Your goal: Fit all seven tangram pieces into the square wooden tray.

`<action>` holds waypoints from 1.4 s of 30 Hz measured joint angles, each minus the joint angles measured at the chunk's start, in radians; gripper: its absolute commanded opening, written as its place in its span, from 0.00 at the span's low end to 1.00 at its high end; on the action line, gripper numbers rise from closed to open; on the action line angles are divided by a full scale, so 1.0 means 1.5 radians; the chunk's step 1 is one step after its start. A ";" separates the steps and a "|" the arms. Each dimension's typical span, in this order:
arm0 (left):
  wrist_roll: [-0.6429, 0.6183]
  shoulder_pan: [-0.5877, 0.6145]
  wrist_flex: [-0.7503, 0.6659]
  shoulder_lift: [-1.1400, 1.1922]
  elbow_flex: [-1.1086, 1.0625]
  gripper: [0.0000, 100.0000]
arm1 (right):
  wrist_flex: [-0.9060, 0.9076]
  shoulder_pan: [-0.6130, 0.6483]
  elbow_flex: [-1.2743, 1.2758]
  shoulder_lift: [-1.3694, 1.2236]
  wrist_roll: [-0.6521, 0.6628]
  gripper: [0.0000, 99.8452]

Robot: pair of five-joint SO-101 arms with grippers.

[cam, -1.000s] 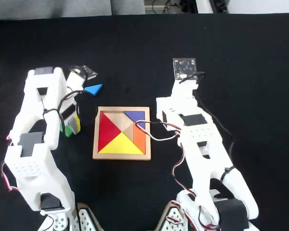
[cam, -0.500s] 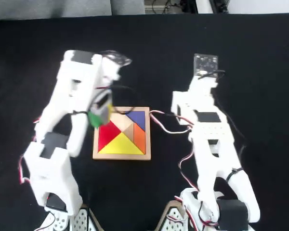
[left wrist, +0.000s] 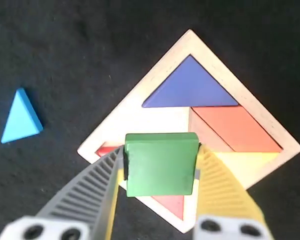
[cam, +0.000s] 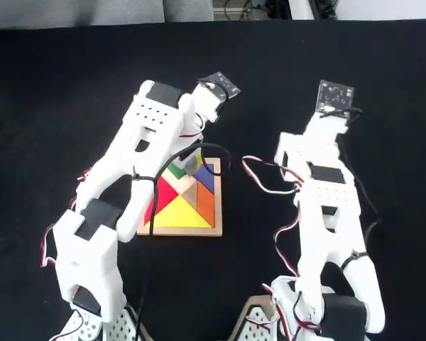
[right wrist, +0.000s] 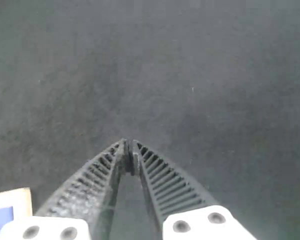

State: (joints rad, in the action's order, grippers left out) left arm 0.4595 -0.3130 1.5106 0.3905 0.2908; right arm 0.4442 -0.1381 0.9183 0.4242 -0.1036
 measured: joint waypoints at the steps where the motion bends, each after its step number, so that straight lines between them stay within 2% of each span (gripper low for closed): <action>1: 0.003 0.000 -0.006 0.008 0.000 0.04 | -0.018 0.000 0.004 0.000 0.000 0.01; 7: 0.008 0.005 -0.058 0.101 0.000 0.04 | -0.069 -0.001 0.019 0.000 0.000 0.01; 12: 0.008 0.012 -0.065 0.153 0.012 0.04 | -0.073 -0.001 0.019 0.000 0.000 0.01; 42: 0.008 0.012 -0.058 0.158 0.021 0.03 | -0.073 -0.001 0.019 0.000 0.000 0.01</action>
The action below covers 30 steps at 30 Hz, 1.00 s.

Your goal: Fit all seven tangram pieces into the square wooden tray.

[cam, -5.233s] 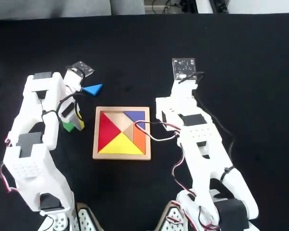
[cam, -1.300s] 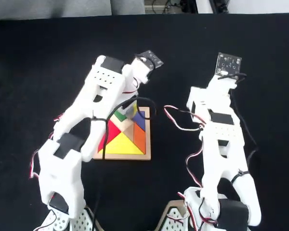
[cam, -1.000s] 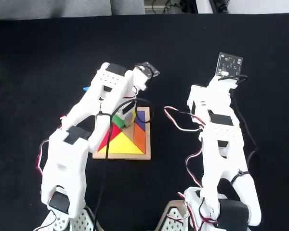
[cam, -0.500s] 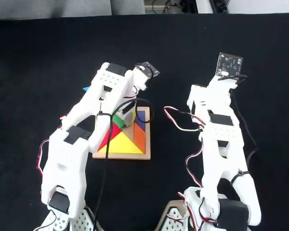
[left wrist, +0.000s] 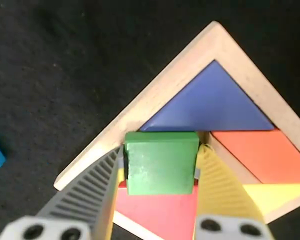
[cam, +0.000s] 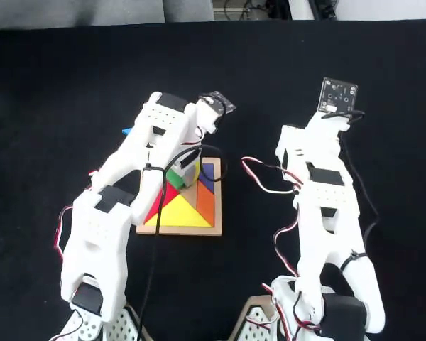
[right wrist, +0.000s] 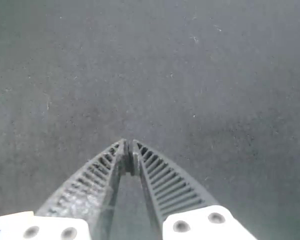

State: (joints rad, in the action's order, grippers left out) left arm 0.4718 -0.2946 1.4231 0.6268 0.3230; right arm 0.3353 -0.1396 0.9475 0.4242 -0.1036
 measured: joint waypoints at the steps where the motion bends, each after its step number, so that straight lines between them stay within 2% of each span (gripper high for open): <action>1: 0.000 0.000 0.005 0.000 0.005 0.03 | 0.000 0.000 0.000 0.000 0.000 0.01; 7: -0.002 0.000 0.028 0.000 0.034 0.03 | 0.000 0.000 0.000 0.000 0.000 0.01; 15: -0.045 -0.009 0.028 0.000 0.036 0.04 | 0.000 0.000 0.000 0.000 0.000 0.01; 24: -0.045 -0.013 0.039 0.000 0.036 0.04 | 0.000 0.000 0.000 0.000 0.000 0.01; 30: -0.045 -0.013 0.043 0.000 0.036 0.15 | 0.000 0.000 0.000 0.000 0.000 0.01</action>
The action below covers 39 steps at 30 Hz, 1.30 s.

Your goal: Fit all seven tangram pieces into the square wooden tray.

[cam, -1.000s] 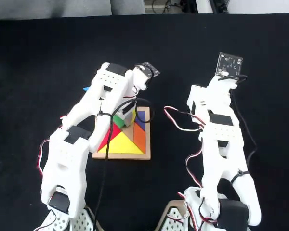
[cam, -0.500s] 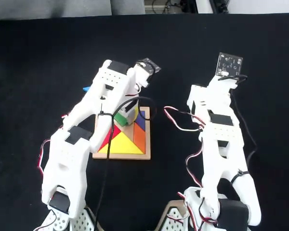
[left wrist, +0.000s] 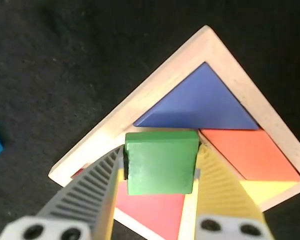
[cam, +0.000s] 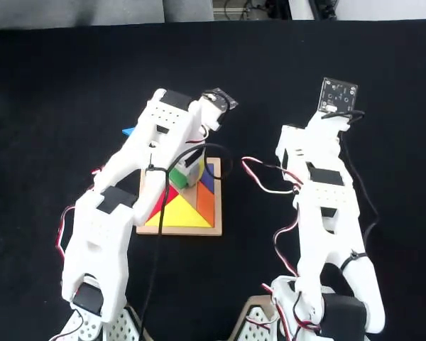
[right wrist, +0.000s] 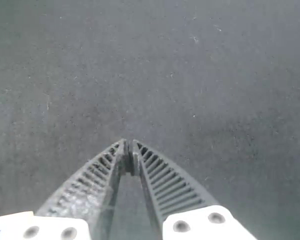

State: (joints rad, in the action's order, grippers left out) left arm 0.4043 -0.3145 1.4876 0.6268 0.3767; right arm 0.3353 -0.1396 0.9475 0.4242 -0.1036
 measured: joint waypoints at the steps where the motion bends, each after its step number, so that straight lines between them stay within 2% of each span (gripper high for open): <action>1: 0.000 0.000 0.000 0.000 0.000 0.17 | 0.000 0.000 0.000 0.000 0.000 0.01; 4: 0.000 0.000 0.008 0.000 0.000 0.21 | 0.000 0.000 0.000 0.000 0.000 0.01; 36: 0.020 0.000 0.013 0.000 0.000 0.21 | 0.000 0.000 0.000 0.000 0.000 0.01; 39: 0.020 0.000 0.013 0.000 0.000 0.24 | 0.000 0.000 0.000 0.000 0.000 0.01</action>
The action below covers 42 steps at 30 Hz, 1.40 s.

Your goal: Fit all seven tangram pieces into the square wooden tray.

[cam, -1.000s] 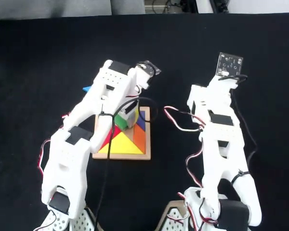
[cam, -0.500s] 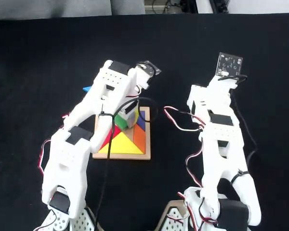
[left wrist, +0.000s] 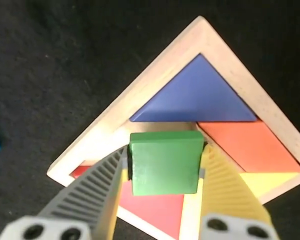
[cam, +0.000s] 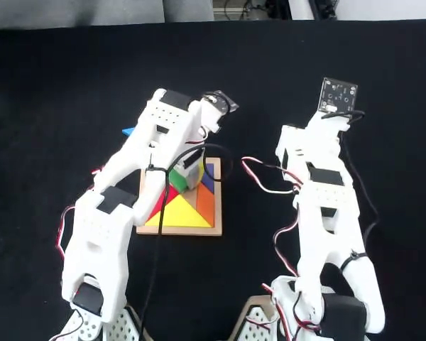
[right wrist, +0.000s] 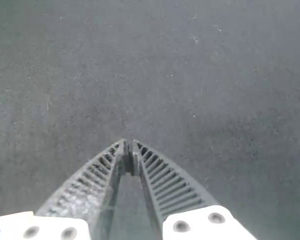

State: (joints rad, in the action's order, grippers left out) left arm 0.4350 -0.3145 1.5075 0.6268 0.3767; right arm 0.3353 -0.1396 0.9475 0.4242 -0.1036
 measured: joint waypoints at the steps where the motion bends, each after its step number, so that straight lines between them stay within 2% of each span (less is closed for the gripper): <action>1: 0.000 0.000 0.000 0.000 0.000 0.25 | 0.000 0.000 0.000 0.000 0.000 0.01; 9: 0.025 0.000 0.000 0.000 0.000 0.25 | 0.000 0.000 0.000 0.000 0.000 0.01; 32: 0.025 0.025 0.004 0.001 0.007 0.25 | 0.000 0.000 0.000 0.000 0.000 0.01; 38: 0.023 0.085 0.020 -0.021 0.079 0.25 | 0.000 0.000 0.000 0.000 0.000 0.01; 42: 0.002 0.099 -0.026 -0.021 0.068 0.25 | 0.000 0.000 0.000 0.000 0.000 0.01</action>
State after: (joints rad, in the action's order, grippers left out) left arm 0.4381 -0.1657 1.4691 0.5946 0.4780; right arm 0.3353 -0.1396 0.9475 0.4242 -0.1036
